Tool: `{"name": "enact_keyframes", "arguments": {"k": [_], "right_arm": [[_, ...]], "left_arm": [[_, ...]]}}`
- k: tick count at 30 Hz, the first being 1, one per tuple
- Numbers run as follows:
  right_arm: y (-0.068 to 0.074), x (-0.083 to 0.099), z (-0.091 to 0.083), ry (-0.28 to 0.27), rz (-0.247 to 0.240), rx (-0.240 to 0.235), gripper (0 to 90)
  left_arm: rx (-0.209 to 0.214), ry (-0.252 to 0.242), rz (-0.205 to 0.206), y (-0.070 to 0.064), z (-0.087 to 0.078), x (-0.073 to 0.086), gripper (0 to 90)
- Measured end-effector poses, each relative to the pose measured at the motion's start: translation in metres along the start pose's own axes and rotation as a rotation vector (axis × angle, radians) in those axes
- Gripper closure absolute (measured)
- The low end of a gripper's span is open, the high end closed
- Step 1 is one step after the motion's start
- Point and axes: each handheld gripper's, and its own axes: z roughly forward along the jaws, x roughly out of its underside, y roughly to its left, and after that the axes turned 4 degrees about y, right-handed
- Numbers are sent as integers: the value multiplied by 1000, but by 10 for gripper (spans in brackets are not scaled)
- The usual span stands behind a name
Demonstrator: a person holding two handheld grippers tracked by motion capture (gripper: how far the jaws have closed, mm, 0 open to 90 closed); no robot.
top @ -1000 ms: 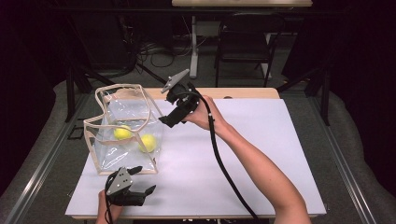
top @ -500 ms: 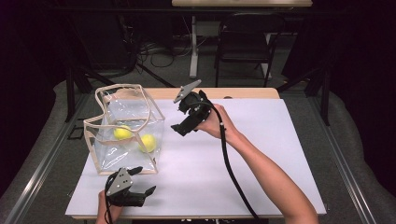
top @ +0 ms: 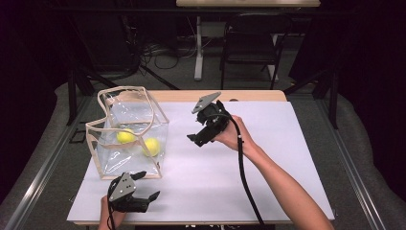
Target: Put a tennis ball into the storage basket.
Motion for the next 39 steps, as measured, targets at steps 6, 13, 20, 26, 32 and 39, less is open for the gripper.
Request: {"name": "enact_keyframes", "arguments": {"k": [6,13,20,26,32,39], "right_arm": [[1,15,-3,-4,10,5,7],[5,37,-4,3,28,5,7],[8,59,-5,20,39,14,7],[10,75,-7,16,54,15,8],[14,91,-8,24,76,8,9],[16,107,-8,37,92,10,10]], "left_arm": [[-2,-2,-1,0,-1,0,160],[-2,0,1,0,-1,0,160],[-5,3,1,0,0,0,160],[-5,4,1,0,0,0,160],[-6,3,1,0,0,0,160],[-6,4,1,0,0,0,160]]}}
